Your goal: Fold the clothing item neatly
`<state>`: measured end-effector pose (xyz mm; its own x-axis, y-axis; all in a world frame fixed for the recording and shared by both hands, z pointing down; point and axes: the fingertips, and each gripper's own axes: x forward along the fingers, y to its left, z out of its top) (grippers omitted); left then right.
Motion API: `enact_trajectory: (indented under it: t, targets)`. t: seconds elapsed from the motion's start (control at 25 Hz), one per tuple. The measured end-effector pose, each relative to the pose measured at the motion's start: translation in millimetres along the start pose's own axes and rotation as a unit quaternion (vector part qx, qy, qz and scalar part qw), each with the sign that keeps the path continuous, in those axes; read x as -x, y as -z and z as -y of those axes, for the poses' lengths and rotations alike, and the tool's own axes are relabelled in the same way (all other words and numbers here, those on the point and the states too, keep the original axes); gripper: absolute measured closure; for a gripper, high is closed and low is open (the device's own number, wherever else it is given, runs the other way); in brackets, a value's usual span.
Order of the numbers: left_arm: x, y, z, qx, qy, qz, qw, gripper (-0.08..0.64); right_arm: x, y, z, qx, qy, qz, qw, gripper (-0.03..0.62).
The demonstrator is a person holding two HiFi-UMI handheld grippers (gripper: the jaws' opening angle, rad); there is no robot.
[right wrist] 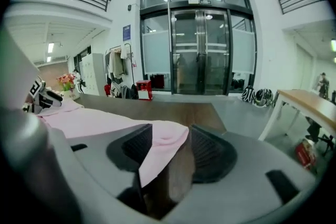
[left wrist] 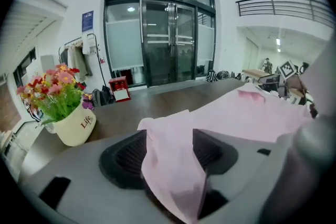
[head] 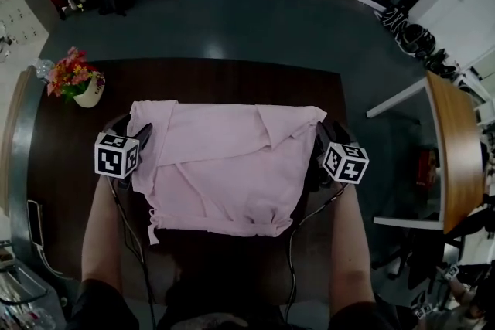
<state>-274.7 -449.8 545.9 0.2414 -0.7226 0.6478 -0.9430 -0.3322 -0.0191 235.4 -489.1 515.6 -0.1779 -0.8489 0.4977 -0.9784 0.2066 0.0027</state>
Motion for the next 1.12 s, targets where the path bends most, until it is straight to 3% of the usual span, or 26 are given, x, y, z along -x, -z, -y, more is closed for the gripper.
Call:
enact_trajectory:
  t: [0.12, 0.24, 0.4, 0.52, 0.64, 0.8, 0.92, 1.12]
  targets:
    - [41, -4, 13, -0.008, -0.006, 0.052, 0.9986, 0.298, 50, -20, -20, -0.01, 0.016, 0.056, 0.998, 0.402]
    - [105, -26, 52, -0.022, 0.022, 0.139, 0.9898, 0.298, 109, -43, -56, -0.034, 0.009, 0.119, 0.992, 0.402]
    - [195, -45, 115, -0.019, 0.077, 0.237, 0.9683, 0.299, 196, -60, -109, -0.046, -0.002, 0.196, 0.98, 0.416]
    - [252, -52, 158, -0.035, 0.125, 0.289, 0.9485, 0.299, 258, -71, -146, -0.053, 0.001, 0.251, 0.967, 0.506]
    - [295, -44, 192, -0.058, 0.161, 0.313, 0.9341, 0.321, 313, -69, -182, -0.056, -0.001, 0.285, 0.957, 0.577]
    - [330, -29, 221, -0.061, 0.173, 0.327, 0.9271, 0.443, 365, -51, -219, -0.028, -0.015, 0.294, 0.955, 0.591]
    - [346, -7, 239, -0.035, 0.182, 0.326, 0.927, 0.492, 393, -30, -236, -0.016, -0.029, 0.29, 0.956, 0.598]
    - [377, 38, 277, -0.018, 0.172, 0.314, 0.9334, 0.541, 428, 12, -244, -0.054, -0.072, 0.284, 0.955, 0.6]
